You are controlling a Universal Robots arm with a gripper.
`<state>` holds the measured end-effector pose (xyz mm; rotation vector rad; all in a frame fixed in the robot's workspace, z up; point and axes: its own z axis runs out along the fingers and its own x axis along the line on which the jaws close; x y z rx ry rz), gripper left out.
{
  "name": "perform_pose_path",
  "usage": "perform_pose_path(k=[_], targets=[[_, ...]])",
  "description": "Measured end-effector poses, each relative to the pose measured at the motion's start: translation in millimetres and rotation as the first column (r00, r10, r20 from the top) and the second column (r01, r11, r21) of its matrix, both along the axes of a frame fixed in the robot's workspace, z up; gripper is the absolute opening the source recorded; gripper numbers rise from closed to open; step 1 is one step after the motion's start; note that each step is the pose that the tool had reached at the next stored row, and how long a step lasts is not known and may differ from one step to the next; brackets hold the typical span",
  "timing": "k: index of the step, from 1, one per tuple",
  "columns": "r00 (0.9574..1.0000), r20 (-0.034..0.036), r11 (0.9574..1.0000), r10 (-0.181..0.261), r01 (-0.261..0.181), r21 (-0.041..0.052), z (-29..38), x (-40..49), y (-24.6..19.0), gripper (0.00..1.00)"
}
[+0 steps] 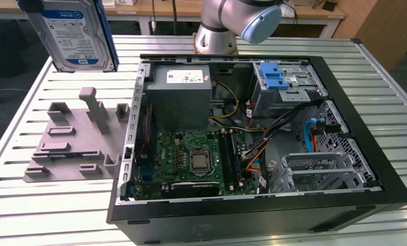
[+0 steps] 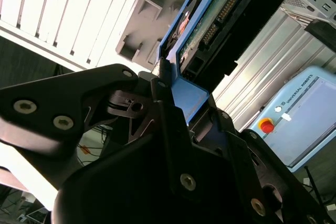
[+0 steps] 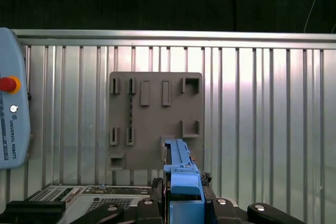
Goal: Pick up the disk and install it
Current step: 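Pick up the disk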
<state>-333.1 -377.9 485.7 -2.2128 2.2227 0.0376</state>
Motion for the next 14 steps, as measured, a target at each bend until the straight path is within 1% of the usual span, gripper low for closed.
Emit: perform_pose_path(k=[5,14], targets=[[1.0,0.0,1.0,0.0,0.0,0.0,0.0,0.7,-1.9,0.36],[1.0,0.0,1.0,0.0,0.0,0.0002,0.0,9.0,-2.2,0.36]])
